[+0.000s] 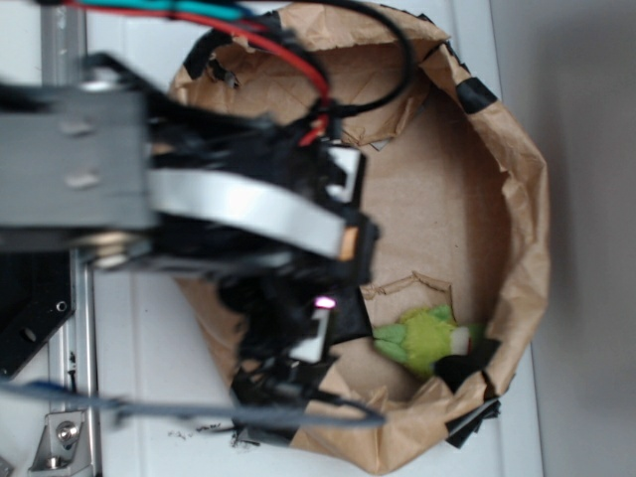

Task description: Grab the green animal.

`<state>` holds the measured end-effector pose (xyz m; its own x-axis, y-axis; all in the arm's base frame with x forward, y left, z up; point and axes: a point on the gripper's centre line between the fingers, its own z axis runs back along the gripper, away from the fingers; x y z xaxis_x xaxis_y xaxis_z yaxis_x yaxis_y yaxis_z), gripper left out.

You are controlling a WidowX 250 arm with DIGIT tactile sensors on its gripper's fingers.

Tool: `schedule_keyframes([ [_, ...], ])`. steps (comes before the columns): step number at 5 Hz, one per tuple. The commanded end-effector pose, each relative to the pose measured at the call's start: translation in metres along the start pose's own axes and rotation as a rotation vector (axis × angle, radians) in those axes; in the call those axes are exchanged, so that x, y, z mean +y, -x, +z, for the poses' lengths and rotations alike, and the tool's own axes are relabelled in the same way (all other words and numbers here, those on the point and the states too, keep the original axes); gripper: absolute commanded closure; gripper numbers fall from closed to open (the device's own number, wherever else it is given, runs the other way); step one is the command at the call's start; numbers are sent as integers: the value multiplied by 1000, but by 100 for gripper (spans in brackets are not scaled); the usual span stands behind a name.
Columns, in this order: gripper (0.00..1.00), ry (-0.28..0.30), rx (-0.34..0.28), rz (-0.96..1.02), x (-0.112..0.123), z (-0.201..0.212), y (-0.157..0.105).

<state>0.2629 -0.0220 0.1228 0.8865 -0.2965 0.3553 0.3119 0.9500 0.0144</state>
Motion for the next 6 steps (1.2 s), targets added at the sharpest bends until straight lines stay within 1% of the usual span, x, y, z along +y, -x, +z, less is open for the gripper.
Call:
schedule_keyframes([
  [1, 0, 56, -28, -162, -2, -49, -17],
  [2, 0, 128, -46, -259, -39, -66, -26],
  [3, 0, 173, -98, -268, -58, -66, -47],
  [4, 0, 226, -108, -269, -67, -65, -54],
  [5, 0, 239, -83, -272, -73, -83, -53],
  [6, 100, 189, 3, -256, -78, -115, -38],
])
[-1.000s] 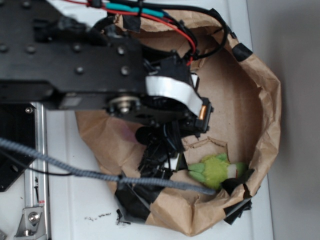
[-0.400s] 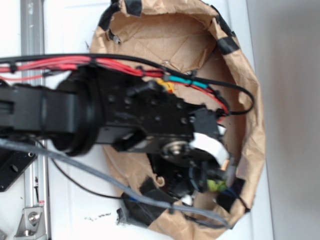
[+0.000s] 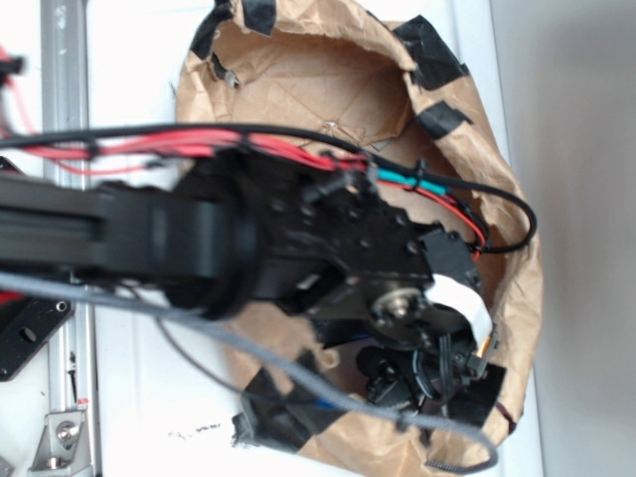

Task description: Grab the green animal.

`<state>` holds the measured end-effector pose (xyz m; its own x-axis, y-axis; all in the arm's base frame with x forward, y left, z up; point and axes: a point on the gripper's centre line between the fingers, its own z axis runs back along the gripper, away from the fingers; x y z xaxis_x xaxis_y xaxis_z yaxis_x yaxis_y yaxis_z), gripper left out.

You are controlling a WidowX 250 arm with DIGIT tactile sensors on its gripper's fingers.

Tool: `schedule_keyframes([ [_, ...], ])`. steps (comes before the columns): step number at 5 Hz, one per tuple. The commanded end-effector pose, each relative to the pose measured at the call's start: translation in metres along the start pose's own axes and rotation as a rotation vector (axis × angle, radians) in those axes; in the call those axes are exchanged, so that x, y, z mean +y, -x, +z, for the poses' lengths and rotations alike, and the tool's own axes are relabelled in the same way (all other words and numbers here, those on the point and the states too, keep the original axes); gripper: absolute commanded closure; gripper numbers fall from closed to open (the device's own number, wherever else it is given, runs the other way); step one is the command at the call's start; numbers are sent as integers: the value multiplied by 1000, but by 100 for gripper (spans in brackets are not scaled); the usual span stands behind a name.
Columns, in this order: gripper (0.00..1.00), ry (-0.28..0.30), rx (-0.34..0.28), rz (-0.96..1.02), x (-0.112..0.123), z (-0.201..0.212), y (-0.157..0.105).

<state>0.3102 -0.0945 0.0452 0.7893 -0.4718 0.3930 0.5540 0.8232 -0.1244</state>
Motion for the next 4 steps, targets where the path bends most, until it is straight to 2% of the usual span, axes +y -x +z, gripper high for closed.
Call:
schedule_keyframes([
  [1, 100, -96, 55, -34, -18, -19, 1],
  [2, 100, -206, 58, 19, -6, 21, 7],
  [3, 100, -277, 61, 134, 15, 84, 20],
  [4, 100, -410, 227, 185, 23, 146, 23],
])
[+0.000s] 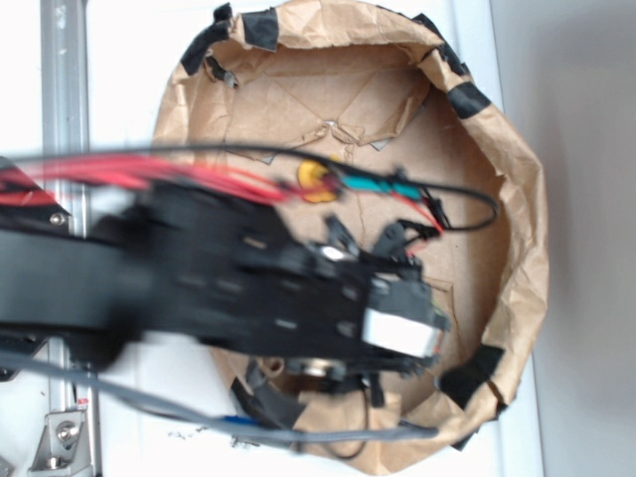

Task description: Grab the green animal.

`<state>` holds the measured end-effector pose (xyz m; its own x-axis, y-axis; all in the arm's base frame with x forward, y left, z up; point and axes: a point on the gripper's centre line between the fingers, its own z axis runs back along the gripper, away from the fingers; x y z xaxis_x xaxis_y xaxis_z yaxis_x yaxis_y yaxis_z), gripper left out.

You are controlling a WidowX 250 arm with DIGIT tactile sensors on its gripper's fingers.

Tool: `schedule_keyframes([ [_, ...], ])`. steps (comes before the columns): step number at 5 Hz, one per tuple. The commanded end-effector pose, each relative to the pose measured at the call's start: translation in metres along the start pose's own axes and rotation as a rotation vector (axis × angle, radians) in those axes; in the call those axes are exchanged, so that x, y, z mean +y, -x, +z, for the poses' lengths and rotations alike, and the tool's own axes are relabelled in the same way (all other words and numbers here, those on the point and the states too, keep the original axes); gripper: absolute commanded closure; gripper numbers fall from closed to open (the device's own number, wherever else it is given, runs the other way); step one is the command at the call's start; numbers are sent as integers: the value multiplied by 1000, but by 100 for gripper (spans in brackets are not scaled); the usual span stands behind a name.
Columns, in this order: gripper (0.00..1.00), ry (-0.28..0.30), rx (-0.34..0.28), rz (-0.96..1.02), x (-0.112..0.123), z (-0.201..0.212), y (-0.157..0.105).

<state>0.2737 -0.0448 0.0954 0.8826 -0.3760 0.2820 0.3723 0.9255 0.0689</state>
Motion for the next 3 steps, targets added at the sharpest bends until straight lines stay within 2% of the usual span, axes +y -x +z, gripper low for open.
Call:
schedule_keyframes([
  [1, 100, -127, 236, 300, 41, 103, 5],
  [2, 100, -145, 220, 532, 44, 104, 10],
  [3, 100, -130, 238, 539, 44, 99, 9],
])
